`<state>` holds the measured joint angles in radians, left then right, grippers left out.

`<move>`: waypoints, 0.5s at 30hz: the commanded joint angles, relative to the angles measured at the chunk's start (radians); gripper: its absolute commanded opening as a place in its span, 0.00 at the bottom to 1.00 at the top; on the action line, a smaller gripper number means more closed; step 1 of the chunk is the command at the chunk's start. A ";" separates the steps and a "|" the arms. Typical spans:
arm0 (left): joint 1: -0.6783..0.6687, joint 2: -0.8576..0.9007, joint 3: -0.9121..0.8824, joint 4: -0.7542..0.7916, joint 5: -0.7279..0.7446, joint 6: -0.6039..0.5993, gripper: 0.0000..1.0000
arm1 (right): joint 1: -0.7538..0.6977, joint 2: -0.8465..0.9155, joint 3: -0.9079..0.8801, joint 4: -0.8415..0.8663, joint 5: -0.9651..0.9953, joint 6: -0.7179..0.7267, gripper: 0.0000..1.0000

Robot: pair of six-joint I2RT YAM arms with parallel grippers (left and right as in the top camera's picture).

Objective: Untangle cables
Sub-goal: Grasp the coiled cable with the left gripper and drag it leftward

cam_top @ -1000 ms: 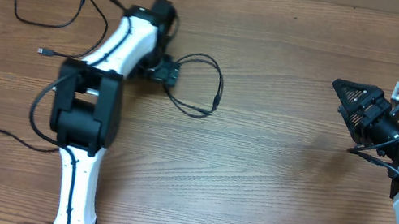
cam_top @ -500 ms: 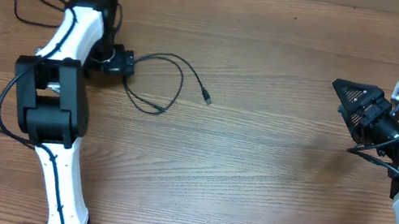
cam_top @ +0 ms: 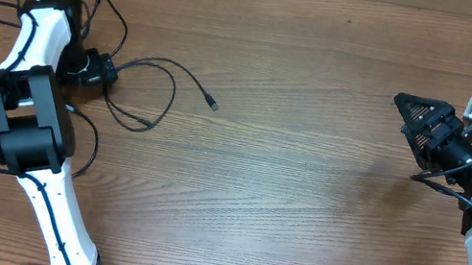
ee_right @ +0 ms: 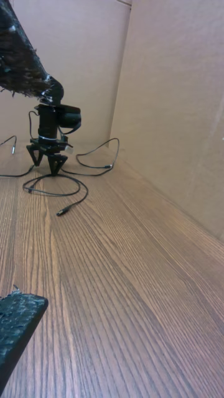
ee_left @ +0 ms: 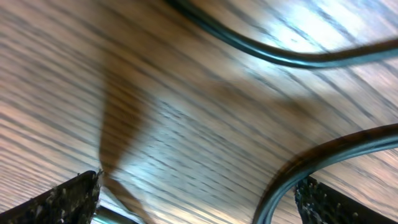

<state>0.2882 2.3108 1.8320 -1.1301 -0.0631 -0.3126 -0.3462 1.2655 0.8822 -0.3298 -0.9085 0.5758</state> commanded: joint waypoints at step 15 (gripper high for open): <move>-0.069 -0.334 0.170 -0.042 0.083 0.130 1.00 | -0.003 -0.006 0.006 0.005 0.006 -0.009 1.00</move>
<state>0.2676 2.1780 1.9171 -1.1572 0.0010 -0.2470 -0.3466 1.2655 0.8822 -0.3305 -0.9085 0.5755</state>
